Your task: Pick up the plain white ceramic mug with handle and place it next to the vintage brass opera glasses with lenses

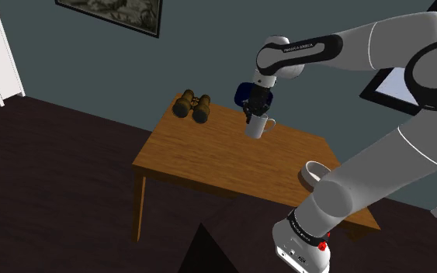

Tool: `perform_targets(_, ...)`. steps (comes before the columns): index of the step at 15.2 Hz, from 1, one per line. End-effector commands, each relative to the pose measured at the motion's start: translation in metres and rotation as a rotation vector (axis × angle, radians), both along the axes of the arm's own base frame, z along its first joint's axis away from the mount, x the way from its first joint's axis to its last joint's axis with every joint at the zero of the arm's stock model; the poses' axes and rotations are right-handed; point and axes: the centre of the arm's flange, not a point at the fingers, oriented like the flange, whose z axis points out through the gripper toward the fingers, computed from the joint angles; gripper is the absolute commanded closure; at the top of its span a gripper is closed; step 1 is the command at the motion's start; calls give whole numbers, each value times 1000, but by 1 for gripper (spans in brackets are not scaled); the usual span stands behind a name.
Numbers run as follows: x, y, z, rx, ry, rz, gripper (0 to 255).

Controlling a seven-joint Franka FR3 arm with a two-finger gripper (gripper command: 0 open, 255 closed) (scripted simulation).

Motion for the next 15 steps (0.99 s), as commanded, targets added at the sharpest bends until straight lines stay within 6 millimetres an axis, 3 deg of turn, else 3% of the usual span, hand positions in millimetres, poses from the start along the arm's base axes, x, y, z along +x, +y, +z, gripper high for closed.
perform_targets(1, 26, 5, 0, 0, 0, 0, 255)
perform_targets(15, 209, 31, 1, 0, 0, 0, 255)
